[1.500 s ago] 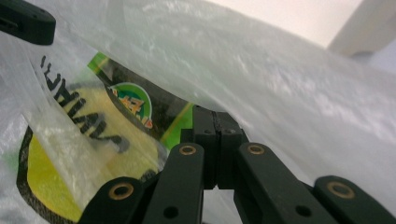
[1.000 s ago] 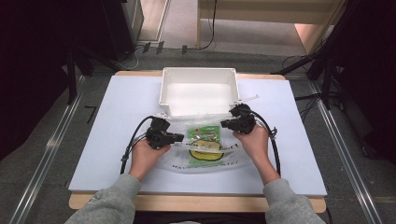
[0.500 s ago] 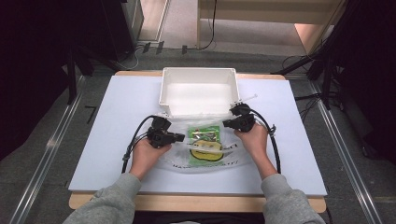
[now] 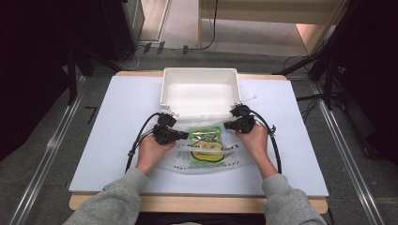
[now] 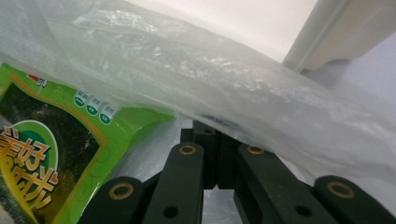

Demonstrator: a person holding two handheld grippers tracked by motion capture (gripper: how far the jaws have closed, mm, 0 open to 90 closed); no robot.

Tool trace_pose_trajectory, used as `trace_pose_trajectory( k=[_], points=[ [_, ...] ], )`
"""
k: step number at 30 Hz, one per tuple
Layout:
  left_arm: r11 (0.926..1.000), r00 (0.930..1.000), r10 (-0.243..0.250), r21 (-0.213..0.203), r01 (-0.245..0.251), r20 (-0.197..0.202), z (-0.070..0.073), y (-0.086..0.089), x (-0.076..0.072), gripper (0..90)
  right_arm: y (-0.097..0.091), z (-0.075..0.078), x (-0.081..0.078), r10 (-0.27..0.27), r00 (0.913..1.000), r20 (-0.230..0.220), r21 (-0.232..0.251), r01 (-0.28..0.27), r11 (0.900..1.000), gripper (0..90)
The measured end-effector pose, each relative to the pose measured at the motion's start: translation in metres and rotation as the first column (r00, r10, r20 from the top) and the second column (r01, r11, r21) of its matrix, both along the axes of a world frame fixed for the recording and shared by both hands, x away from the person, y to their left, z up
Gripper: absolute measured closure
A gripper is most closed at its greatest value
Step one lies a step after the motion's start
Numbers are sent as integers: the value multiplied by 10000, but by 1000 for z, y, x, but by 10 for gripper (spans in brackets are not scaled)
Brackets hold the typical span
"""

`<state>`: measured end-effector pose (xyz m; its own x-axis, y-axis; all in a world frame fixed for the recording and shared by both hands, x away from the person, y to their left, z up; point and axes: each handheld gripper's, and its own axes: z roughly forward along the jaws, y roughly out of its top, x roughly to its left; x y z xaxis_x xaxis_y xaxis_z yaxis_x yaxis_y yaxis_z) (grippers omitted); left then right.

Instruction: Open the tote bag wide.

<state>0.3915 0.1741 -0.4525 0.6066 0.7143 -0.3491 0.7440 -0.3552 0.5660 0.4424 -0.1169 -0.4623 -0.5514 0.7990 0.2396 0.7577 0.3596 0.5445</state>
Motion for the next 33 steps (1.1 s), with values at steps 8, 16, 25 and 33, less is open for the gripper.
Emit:
trace_pose_trajectory(
  k=[8,16,25,33],
  points=[
    [9993,9988,-363,-105,360,-315,-4,4,-18,900,1,-1,0,-51,10000,62,-50,52,10000,900],
    [9959,9954,-903,80,906,-313,-5,6,-46,900,3,0,-2,-75,9999,135,-215,78,9997,900],
    [9907,9904,-1335,204,1343,-349,-6,6,-71,900,3,-1,-2,-149,9998,138,-194,151,9997,900],
    [9930,9924,-1175,80,1178,-375,-10,9,-71,900,3,4,-6,-204,9998,80,49,204,9998,900]
  ],
)
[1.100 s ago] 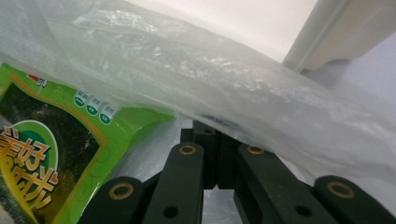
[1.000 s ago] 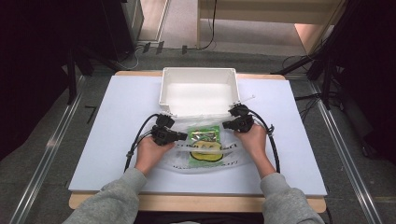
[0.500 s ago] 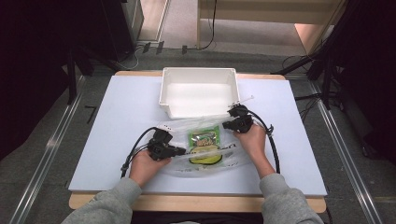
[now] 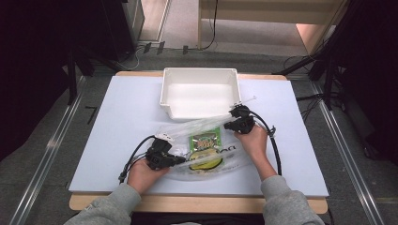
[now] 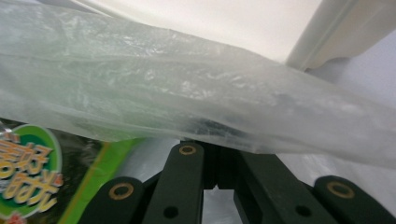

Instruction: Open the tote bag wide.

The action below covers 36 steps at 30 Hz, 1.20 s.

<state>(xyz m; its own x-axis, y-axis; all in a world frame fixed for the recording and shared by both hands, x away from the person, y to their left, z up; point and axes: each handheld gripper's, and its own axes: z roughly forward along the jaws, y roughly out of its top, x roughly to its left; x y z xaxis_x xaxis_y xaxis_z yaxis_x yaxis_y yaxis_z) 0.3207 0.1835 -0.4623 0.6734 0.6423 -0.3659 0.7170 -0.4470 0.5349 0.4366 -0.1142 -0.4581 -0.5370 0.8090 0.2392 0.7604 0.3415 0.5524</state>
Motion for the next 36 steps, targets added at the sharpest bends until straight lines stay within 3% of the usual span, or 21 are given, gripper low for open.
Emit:
trace_pose_trajectory(
  k=[11,17,27,36],
  points=[
    [9997,9997,223,-82,-222,84,0,-2,4,900,11,23,-27,984,9946,315,234,-991,9948,900],
    [9995,9996,296,-113,-295,38,-1,-3,5,900,23,30,-32,1325,9903,425,457,-1344,9899,900],
    [9996,9996,281,-93,-281,50,-1,-3,6,900,44,38,-26,1624,9849,607,531,-1657,9847,900],
    [9996,9996,268,-77,-268,43,-1,-3,6,900,59,28,-11,1569,9865,477,389,-1588,9865,900]
  ],
)
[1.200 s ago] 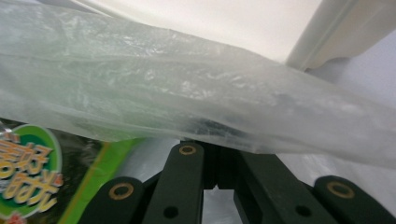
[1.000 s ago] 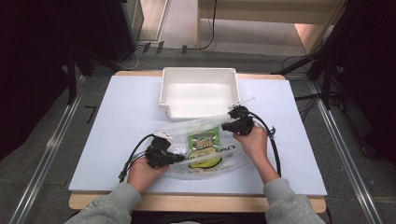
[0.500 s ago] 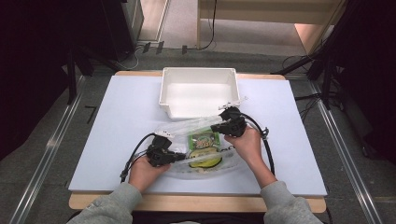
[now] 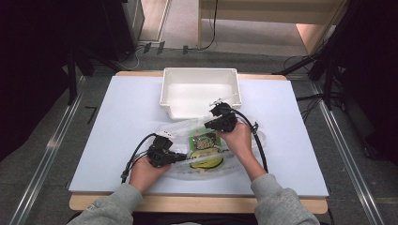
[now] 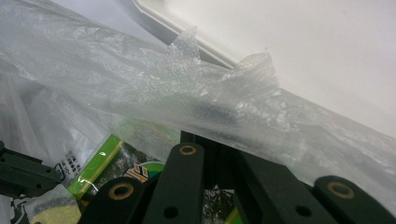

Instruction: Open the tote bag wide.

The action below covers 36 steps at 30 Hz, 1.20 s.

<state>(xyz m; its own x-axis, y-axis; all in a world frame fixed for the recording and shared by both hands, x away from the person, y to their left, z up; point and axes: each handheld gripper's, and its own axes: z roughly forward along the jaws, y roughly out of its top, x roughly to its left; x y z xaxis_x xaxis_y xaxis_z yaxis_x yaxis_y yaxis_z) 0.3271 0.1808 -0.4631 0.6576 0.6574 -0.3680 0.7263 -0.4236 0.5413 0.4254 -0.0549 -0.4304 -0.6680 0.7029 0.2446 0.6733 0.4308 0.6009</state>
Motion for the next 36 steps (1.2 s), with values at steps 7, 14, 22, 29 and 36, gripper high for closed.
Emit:
trace_pose_trajectory(
  k=[7,14,22,29,36],
  points=[
    [10000,10000,2,-3,-2,-5,0,0,1,900,-4,17,-12,296,9996,24,145,-297,9995,900],
    [10000,10000,58,-45,-58,-5,0,-1,1,900,-13,51,-26,688,9970,342,493,-704,9963,900],
    [10000,10000,27,-27,-27,0,0,0,1,900,-5,46,-22,764,9966,315,123,-768,9970,900],
    [10000,10000,7,-5,-7,19,0,0,1,900,5,19,-12,695,9976,-35,-93,-695,9975,900],
    [10000,10000,7,-19,-7,13,0,0,1,900,16,0,0,539,9985,-102,-345,-542,9979,900]
  ],
)
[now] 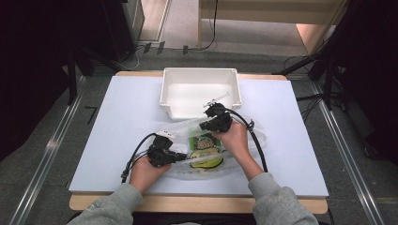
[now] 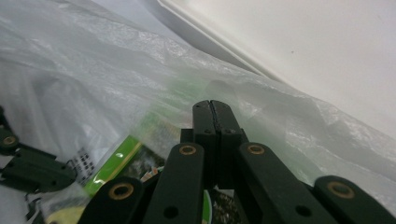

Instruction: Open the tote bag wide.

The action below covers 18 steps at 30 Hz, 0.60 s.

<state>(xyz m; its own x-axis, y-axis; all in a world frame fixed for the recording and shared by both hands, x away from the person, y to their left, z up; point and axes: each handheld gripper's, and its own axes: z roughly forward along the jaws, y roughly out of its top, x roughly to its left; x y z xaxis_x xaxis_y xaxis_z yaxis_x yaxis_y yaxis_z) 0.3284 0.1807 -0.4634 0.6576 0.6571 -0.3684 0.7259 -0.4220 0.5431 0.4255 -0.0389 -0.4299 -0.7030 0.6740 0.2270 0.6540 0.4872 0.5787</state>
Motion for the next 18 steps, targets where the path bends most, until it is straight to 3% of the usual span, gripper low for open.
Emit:
trace_pose_trajectory(
  k=[11,18],
  points=[
    [10000,10000,-12,49,12,23,0,-1,1,900,7,-16,18,-479,9987,174,-116,481,9988,900],
    [9999,9999,-160,43,160,-3,0,-2,2,900,14,-27,27,-569,9984,-47,-367,567,9977,900]
  ],
)
